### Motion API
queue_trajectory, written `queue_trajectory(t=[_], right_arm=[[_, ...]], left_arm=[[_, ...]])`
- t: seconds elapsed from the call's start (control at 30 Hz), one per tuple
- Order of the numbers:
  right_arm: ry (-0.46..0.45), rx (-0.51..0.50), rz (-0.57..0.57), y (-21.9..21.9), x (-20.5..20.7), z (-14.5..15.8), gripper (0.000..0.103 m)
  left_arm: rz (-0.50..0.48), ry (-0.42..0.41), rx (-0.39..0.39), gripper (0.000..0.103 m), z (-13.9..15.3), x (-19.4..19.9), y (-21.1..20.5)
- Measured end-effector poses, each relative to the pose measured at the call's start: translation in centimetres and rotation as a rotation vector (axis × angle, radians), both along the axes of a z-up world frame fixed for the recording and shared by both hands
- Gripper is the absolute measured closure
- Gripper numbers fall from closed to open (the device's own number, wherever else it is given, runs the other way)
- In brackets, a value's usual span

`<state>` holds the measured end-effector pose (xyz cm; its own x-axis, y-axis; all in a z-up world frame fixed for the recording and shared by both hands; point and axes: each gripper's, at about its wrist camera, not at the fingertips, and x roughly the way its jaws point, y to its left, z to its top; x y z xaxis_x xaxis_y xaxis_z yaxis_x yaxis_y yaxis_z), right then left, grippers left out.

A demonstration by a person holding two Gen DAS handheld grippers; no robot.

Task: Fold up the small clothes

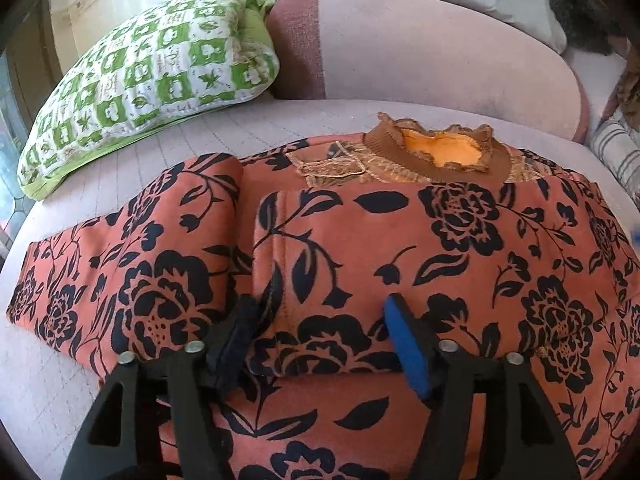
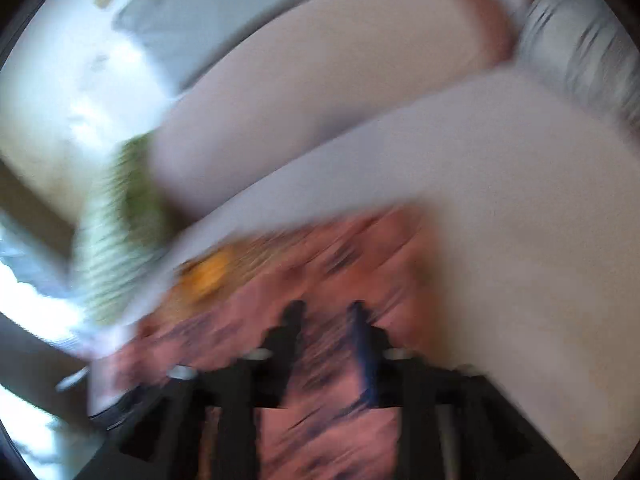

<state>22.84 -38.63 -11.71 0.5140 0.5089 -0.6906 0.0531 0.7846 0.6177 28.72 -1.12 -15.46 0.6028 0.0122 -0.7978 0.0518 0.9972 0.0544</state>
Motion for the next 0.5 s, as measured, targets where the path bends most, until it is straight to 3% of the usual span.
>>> queue_trajectory(t=[0.07, 0.1, 0.13, 0.17, 0.2, 0.27, 0.33, 0.37, 0.4, 0.43, 0.47, 0.5], right_arm=[[0.100, -0.141, -0.044, 0.0, -1.1, -2.4, 0.034], [0.121, -0.117, -0.101, -1.4, -1.4, -3.4, 0.068], [0.148, -0.086, -0.185, -2.8, -2.1, -3.9, 0.085], [0.152, -0.056, -0.272, -3.6, -3.3, -3.1, 0.088], [0.116, -0.096, -0.266, -2.9, -3.7, -1.9, 0.084], [0.012, -0.165, -0.144, 0.2, -4.3, 0.6, 0.080], [-0.035, -0.134, -0.049, 2.1, -4.5, 1.1, 0.064], [-0.028, -0.159, -0.036, 2.5, -4.1, 0.5, 0.039], [0.035, -0.233, -0.067, 2.4, -3.8, -0.9, 0.028], [0.123, -0.250, -0.102, 1.6, -3.3, -2.9, 0.034], [0.147, -0.223, -0.127, 1.1, -3.3, -3.2, 0.038], [0.108, -0.224, -0.135, 1.6, -3.5, -1.8, 0.036]], left_arm=[[0.004, 0.014, -0.040, 0.032, -0.1, 0.2, 0.6], [0.003, 0.018, -0.054, 0.032, 0.1, 0.2, 0.9], [-0.001, 0.031, -0.057, 0.032, 0.4, 0.0, 1.1], [0.003, 0.028, -0.061, 0.032, 1.0, -0.4, 1.5], [0.005, 0.016, -0.072, 0.032, 1.5, -0.8, 1.8], [0.017, -0.029, -0.114, 0.032, 3.1, -2.5, 3.2], [0.051, -0.055, -0.160, 0.032, 4.4, -4.6, 5.5], [0.080, -0.069, -0.189, 0.032, 5.1, -5.8, 7.2], [0.099, -0.073, -0.203, 0.032, 5.4, -6.5, 8.3], [0.140, -0.082, -0.226, 0.032, 5.9, -7.6, 10.5], [0.178, -0.091, -0.242, 0.032, 6.2, -8.4, 12.2], [0.246, -0.109, -0.282, 0.032, 6.7, -9.5, 15.3]])
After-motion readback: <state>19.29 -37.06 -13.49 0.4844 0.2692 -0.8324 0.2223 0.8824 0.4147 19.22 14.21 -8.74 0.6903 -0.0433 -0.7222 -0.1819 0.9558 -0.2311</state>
